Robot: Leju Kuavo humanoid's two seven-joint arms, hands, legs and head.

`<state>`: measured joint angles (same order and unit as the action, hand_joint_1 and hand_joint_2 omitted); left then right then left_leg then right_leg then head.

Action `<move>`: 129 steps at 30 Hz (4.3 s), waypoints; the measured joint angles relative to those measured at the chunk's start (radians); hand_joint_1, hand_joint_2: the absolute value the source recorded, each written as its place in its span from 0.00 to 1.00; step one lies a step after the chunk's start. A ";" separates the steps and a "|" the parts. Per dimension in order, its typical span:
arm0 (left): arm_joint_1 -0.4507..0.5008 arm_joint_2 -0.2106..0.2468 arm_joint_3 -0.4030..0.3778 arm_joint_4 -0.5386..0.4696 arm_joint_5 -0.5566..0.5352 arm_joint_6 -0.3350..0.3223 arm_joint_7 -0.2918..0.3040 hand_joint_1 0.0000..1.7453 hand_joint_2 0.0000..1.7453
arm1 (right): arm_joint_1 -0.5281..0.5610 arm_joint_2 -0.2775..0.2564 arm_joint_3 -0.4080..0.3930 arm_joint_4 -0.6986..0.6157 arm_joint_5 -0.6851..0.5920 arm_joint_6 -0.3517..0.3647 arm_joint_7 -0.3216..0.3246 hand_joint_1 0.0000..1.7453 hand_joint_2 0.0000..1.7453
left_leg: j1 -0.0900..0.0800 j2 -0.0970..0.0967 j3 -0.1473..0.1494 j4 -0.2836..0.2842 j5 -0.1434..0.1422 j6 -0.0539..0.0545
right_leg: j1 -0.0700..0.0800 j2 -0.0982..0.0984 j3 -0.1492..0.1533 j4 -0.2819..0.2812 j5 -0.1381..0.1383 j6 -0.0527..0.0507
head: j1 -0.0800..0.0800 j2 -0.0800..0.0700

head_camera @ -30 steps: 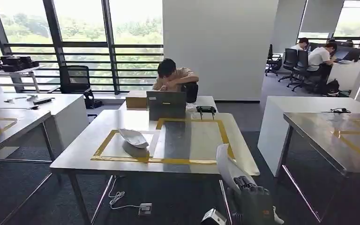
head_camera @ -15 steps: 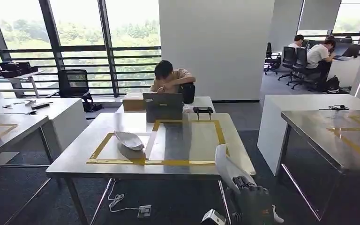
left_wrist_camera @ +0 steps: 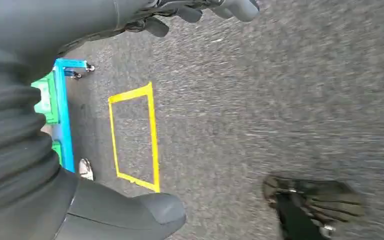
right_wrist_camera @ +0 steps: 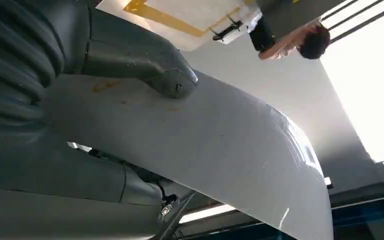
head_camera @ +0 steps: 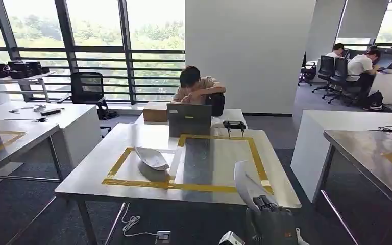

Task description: Take the parts from the cabinet and place them on the table.

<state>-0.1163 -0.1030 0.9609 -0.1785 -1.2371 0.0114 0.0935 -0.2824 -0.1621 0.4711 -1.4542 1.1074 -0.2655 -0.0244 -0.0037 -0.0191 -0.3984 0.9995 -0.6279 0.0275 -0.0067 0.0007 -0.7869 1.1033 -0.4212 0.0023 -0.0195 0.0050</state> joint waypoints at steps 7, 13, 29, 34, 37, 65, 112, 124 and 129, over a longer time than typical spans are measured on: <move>-0.020 -0.006 0.000 0.000 0.000 -0.003 -0.007 0.00 1.00 | 0.003 -0.005 -0.009 -0.020 0.005 -0.008 0.001 1.00 1.00 | 0.007 0.008 -0.033 0.196 0.072 -0.041 | 0.016 0.005 0.113 -0.082 0.030 -0.040 | -0.002 0.002; -0.008 -0.002 0.000 0.001 -0.002 -0.005 -0.003 0.00 1.00 | 0.007 0.002 -0.008 -0.019 0.013 0.000 0.002 1.00 1.00 | 0.009 0.013 -0.328 0.282 -0.117 -0.053 | 0.001 0.017 0.291 -0.086 -0.116 -0.040 | -0.002 0.003; -0.013 0.000 0.000 0.002 -0.019 -0.018 0.002 0.00 1.00 | 0.034 0.005 -0.016 -0.025 0.032 0.000 0.003 1.00 1.00 | 0.011 0.001 -0.241 0.040 0.198 -0.006 | -0.005 0.010 0.149 0.117 -0.160 0.020 | 0.001 0.004; -0.017 0.001 0.000 0.001 -0.031 -0.015 0.002 0.00 1.00 | 0.036 0.003 -0.025 -0.026 0.024 0.003 -0.002 1.00 1.00 | 0.002 -0.008 -0.220 0.048 0.167 -0.018 | -0.008 0.009 0.181 -0.059 -0.059 0.007 | -0.003 0.005; -0.015 0.003 0.000 0.001 -0.033 -0.015 0.002 0.00 1.00 | 0.032 0.002 -0.025 -0.025 0.014 0.000 -0.011 1.00 1.00 | 0.001 -0.003 -0.209 0.038 0.167 -0.007 | -0.006 0.015 0.186 -0.059 -0.063 0.002 | -0.005 0.005; -0.013 0.002 0.000 0.001 -0.032 0.002 -0.001 0.00 1.00 | -0.043 0.010 0.006 0.016 -0.032 0.037 -0.024 1.00 1.00 | 0.001 0.000 -0.182 0.021 0.155 -0.012 | -0.005 0.015 0.215 -0.078 -0.073 0.015 | -0.005 0.005; -0.087 -0.020 -0.065 0.003 -0.137 -0.041 0.058 0.00 0.00 | -0.643 0.380 0.126 1.121 -0.157 0.202 0.028 0.00 0.00 | 0.018 0.005 -0.256 0.035 0.221 -0.026 | -0.005 0.005 0.308 -0.120 -0.128 0.010 | -0.008 0.007; -0.068 -0.002 -0.063 0.003 -0.112 -0.021 0.024 0.00 0.00 | -0.641 0.353 0.000 0.975 -0.448 0.105 -0.225 0.00 0.00 | 0.005 0.005 -0.254 0.038 0.213 -0.013 | -0.018 0.005 0.313 -0.125 -0.131 0.031 | -0.009 0.007; -0.054 0.000 -0.061 0.003 -0.109 -0.012 0.013 0.00 0.00 | -0.565 0.301 -0.029 0.710 -0.580 0.069 -0.228 0.00 0.00 | 0.013 0.010 -0.242 0.019 0.220 0.003 | -0.015 0.004 0.197 0.112 -0.254 0.035 | -0.008 0.007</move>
<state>-0.1701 -0.1026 0.8995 -0.1755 -1.3462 -0.0008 0.1068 -0.8476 0.1392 0.4421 -0.7437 0.5275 -0.1965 -0.2525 0.0097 -0.0086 -0.6405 1.0183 -0.4080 0.0303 -0.0219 0.0048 -0.5901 1.2154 -0.6750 0.0374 -0.0278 0.0118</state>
